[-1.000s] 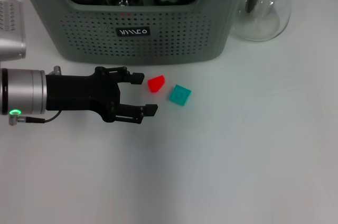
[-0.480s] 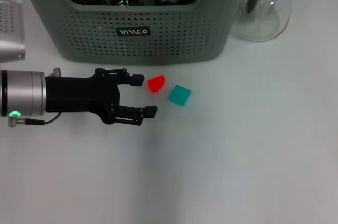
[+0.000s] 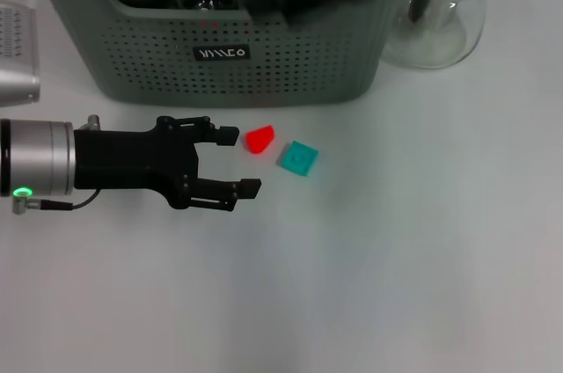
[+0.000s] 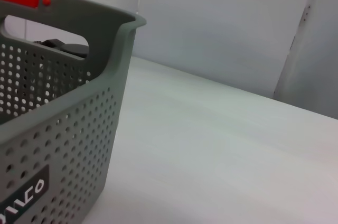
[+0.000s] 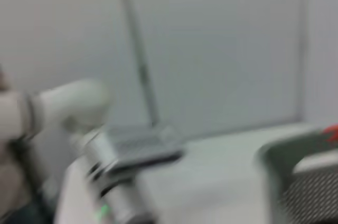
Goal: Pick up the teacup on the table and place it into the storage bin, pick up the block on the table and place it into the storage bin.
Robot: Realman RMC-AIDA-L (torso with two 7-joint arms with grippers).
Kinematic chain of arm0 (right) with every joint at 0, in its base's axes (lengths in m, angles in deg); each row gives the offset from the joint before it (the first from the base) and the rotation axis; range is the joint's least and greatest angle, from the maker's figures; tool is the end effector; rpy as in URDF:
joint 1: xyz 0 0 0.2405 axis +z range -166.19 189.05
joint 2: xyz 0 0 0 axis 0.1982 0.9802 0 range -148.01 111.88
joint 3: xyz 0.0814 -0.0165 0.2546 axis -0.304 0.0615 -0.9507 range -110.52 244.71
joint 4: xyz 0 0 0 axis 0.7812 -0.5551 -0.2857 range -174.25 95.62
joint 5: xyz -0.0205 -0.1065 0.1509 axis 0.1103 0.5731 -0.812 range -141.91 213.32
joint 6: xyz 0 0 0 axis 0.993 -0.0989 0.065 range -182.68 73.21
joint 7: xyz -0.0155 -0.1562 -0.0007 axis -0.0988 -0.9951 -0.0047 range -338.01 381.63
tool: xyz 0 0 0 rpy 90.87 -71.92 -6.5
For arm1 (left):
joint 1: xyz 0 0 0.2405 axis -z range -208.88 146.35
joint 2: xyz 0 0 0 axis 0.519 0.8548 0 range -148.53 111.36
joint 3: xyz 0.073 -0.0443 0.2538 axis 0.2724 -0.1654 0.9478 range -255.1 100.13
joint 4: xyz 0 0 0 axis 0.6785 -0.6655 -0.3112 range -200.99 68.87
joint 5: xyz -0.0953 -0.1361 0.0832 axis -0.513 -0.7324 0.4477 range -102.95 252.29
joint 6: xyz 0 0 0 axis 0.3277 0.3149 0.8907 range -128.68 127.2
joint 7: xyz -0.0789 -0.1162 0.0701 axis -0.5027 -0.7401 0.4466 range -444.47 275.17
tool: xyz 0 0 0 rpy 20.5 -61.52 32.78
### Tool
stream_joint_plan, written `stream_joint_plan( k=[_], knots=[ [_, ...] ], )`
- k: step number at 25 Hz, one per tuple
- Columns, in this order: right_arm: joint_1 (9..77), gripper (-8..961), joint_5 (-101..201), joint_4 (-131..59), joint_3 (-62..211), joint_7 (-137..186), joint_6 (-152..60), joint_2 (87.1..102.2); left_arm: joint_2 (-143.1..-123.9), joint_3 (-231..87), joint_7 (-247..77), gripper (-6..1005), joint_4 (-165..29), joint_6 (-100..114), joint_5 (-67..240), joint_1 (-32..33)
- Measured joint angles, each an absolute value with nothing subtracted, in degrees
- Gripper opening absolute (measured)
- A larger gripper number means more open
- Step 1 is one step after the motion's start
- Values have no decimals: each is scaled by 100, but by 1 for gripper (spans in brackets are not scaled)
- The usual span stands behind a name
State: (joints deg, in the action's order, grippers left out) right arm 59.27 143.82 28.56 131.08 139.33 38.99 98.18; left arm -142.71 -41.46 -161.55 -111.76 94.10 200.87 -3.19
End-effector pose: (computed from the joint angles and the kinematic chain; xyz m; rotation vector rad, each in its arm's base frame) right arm 0.0627 0.3598 0.0096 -3.0752 0.2514 0.4914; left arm -0.2544 0.2907 -0.0363 -2.8525 -0.5466 -0.5684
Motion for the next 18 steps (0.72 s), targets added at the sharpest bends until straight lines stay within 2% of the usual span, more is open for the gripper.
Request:
stream_joint_plan(
  k=[4, 7, 15, 18],
  knots=[
    [5655, 938, 14702, 3039, 13104, 14173, 4889, 9767, -14270, -4145, -16155, 860, -11176, 9410, 20087, -324],
    [5607, 938, 15346, 3003, 13123, 14348, 5147, 9796, -14268, -4145, -16155, 860, -11176, 9402, 20094, -324],
    [6011, 937, 17160, 2257, 13205, 14320, 4693, 10145, -14260, -4146, -16155, 859, -11194, 9353, 20103, -332],
    [6187, 936, 17437, 1871, 13428, 14320, 4181, 10214, -14260, -4145, -16155, 859, -11200, 9348, 20105, -326]
  ],
)
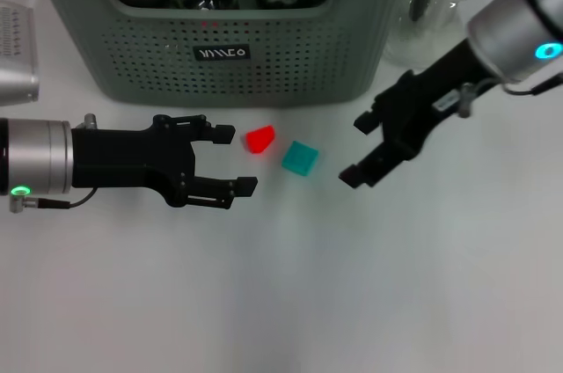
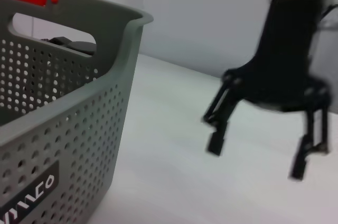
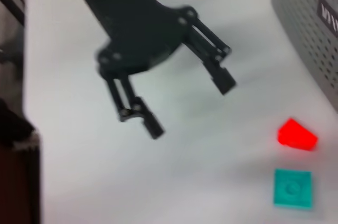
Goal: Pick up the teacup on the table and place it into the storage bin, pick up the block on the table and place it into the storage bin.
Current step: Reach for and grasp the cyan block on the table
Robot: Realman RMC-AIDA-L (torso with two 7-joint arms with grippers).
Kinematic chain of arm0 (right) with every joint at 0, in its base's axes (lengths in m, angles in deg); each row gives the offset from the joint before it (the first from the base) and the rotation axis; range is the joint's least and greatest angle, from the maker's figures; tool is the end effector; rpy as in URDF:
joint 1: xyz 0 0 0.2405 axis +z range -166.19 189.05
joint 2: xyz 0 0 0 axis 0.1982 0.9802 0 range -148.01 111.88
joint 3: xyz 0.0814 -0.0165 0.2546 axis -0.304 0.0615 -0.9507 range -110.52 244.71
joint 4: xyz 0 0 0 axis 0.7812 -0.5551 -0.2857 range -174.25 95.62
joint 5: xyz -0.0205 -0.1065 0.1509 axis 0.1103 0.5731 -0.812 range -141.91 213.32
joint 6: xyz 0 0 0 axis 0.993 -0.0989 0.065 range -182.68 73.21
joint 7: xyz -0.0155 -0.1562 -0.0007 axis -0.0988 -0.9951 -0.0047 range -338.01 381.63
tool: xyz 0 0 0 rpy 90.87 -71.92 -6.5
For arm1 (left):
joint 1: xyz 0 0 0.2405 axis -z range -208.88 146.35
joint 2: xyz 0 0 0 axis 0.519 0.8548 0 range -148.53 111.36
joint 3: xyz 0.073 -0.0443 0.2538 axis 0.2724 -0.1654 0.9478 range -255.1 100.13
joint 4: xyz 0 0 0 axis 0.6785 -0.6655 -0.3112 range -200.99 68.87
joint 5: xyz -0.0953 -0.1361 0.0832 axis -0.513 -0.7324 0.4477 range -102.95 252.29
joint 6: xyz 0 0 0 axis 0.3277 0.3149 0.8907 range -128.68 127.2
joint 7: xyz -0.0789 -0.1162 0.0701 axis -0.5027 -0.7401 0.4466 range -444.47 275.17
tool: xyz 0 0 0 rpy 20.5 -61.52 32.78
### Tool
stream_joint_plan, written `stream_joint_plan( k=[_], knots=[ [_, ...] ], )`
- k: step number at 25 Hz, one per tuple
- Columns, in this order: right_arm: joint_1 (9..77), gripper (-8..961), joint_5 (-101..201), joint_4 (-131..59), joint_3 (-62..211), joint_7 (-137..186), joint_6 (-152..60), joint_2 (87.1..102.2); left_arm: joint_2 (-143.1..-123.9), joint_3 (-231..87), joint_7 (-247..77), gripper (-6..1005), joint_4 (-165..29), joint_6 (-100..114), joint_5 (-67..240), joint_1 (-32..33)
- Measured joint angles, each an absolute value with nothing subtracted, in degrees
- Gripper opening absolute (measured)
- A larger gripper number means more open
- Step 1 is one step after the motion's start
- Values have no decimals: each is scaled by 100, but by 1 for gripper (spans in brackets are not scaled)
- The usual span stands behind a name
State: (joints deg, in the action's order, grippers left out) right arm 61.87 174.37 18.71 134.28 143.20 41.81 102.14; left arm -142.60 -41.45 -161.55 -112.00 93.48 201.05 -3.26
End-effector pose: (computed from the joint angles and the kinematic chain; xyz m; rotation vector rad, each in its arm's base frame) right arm 0.1427 0.3518 -0.0441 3.0584 -0.5466 0.3453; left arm -0.2565 0.2923 -0.0352 -2.8431 -0.5456 -0.5511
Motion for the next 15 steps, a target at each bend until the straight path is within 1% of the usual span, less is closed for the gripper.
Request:
stream_joint_plan(
  k=[4, 9, 15],
  knots=[
    [6378, 936, 17426, 1223, 13908, 14323, 3289, 10221, -14260, -4145, -16155, 859, -11203, 9347, 20106, -318],
    [6610, 935, 17287, 529, 14493, 14325, 2166, 10267, -14253, -4154, -16155, 859, -11179, 9347, 20106, -300],
    [6686, 934, 16807, 113, 15274, 14342, 1196, 10276, -14251, -4154, -16155, 859, -11176, 9347, 20106, -297]
  ],
)
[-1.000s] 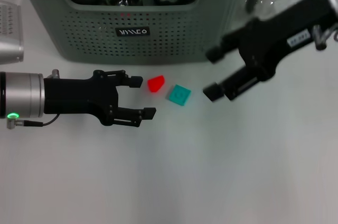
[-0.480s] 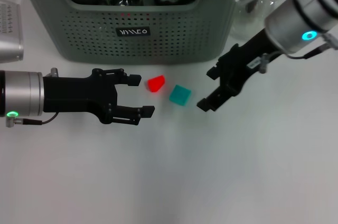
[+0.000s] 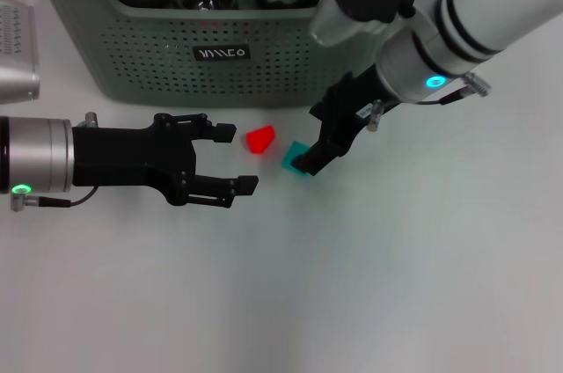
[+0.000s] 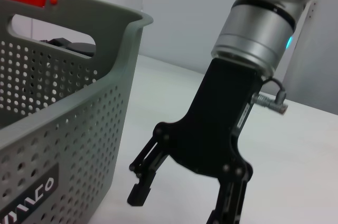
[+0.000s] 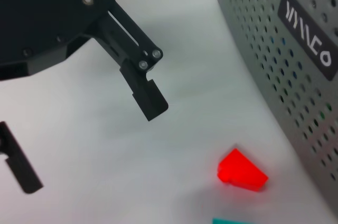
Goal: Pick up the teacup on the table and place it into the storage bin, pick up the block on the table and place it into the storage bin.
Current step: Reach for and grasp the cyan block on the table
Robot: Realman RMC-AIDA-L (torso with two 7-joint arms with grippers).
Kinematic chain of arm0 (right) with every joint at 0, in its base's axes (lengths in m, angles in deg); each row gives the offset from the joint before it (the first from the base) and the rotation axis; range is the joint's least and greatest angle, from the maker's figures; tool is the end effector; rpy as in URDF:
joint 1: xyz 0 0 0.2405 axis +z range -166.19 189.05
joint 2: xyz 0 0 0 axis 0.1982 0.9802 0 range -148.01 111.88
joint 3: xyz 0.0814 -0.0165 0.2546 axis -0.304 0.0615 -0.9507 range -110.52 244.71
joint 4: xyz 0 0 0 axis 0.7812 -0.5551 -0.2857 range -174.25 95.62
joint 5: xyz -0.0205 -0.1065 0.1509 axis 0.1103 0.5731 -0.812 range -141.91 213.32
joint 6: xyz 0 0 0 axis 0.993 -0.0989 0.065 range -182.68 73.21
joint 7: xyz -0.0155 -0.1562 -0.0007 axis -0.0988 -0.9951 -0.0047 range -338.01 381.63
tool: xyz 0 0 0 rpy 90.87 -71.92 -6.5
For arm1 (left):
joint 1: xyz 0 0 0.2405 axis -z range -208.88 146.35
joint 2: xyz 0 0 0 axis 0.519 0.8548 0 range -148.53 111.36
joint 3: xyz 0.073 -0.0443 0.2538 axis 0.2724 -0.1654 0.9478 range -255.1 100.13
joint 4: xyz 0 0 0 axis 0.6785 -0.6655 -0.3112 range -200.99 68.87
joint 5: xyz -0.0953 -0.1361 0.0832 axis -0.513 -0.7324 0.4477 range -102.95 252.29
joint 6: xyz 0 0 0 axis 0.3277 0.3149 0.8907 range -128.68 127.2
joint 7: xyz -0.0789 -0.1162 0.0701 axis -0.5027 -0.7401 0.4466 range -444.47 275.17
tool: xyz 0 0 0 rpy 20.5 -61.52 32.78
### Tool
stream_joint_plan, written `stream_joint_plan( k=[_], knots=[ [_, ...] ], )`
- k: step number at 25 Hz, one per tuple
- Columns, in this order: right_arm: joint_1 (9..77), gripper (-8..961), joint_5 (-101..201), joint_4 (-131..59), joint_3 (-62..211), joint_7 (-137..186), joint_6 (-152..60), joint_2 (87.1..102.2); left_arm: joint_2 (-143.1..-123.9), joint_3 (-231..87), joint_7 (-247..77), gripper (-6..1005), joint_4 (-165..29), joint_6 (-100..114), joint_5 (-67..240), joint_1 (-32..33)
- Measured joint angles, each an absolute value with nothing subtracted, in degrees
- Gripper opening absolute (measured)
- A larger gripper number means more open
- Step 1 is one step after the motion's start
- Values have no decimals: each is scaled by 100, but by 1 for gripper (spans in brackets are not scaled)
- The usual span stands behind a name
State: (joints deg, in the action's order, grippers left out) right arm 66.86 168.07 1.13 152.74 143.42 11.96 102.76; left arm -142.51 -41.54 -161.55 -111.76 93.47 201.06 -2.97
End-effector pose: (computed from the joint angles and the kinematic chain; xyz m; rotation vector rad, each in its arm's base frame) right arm 0.1462 0.3791 -0.1113 -2.9379 0.4050 -0.3890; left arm -0.2556 0.2934 -0.0351 -2.8447 -0.5434 -0.5533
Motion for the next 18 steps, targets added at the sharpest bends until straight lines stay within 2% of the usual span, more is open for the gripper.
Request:
stream_joint_plan(
  k=[18],
  knots=[
    [6659, 931, 15994, -373, 16419, 14447, 120, 10305, -14250, -4174, -16155, 859, -11055, 9307, 20105, -279]
  ],
)
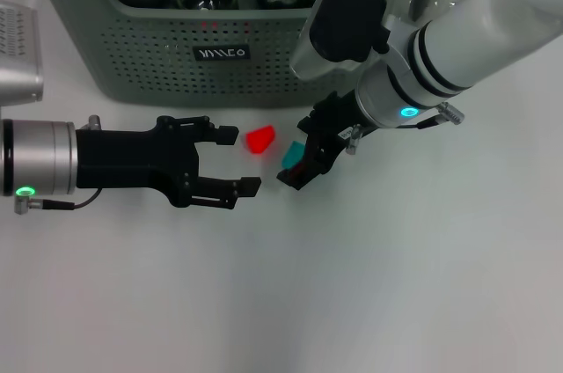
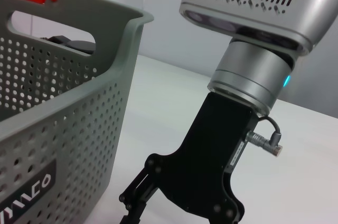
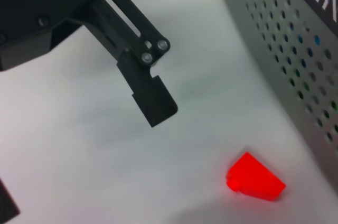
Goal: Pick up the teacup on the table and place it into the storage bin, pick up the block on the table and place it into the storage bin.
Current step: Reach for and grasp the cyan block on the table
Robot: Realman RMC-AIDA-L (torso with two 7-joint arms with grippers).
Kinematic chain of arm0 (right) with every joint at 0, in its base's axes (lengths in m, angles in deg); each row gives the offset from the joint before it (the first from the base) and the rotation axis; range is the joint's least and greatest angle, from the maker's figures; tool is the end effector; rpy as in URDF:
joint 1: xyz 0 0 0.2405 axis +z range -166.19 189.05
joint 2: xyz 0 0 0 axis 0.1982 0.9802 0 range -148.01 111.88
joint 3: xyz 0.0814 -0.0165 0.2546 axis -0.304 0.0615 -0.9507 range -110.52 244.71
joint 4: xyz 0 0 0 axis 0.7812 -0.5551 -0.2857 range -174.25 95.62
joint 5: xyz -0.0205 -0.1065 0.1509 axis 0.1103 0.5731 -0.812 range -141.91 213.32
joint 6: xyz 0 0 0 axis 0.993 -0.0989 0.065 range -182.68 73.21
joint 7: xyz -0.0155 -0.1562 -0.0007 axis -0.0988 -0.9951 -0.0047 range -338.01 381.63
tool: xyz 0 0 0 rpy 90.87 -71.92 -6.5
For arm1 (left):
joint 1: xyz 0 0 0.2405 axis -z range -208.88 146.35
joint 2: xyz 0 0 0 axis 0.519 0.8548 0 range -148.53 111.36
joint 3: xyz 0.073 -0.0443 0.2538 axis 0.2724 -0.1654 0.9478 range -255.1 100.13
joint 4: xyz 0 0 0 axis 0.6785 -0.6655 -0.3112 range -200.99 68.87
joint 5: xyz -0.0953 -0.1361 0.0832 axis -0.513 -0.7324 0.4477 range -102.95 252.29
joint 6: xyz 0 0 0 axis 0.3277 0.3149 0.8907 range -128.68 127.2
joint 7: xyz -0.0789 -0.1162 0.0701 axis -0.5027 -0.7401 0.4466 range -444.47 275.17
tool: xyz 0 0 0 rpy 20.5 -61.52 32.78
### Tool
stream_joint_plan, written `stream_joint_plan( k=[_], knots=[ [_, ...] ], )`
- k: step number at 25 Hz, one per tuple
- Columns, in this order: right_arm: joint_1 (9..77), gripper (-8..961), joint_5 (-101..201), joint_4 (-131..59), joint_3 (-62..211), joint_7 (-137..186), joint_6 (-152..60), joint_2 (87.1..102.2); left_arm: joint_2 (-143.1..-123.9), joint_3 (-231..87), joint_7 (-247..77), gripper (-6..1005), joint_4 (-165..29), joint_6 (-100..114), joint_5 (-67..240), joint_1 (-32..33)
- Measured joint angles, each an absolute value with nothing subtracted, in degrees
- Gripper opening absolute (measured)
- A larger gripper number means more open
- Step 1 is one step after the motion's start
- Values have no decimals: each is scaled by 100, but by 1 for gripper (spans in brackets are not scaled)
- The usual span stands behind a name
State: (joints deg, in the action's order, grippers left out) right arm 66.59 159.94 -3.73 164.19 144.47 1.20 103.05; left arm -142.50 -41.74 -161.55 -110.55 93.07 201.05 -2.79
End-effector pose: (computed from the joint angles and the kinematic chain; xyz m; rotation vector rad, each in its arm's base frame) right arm 0.1552 0.3730 -0.1369 -2.9060 0.4016 -0.3708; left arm -0.2560 0.2929 -0.0380 -2.8442 -0.5644 -0.5644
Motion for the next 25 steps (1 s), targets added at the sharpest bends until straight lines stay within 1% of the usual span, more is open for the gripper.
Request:
stream_joint_plan(
  k=[8, 13, 19, 25],
  knots=[
    [6655, 930, 15989, -378, 16594, 14617, -36, 10305, -14251, -4146, -16155, 859, -11025, 9249, 20105, -279],
    [6667, 741, 15989, -389, 16710, 14677, -87, 10305, -14251, -4145, -16155, 859, -11024, 9249, 20105, -279],
    [6706, 483, 15991, -390, 16744, 14791, -90, 10301, -14251, -4145, -16155, 859, -11023, 9250, 20105, -281],
    [6685, 437, 16010, -220, 16712, 14811, 102, 10249, -14251, -4166, -16156, 859, -11031, 9267, 20105, -288]
  ],
)
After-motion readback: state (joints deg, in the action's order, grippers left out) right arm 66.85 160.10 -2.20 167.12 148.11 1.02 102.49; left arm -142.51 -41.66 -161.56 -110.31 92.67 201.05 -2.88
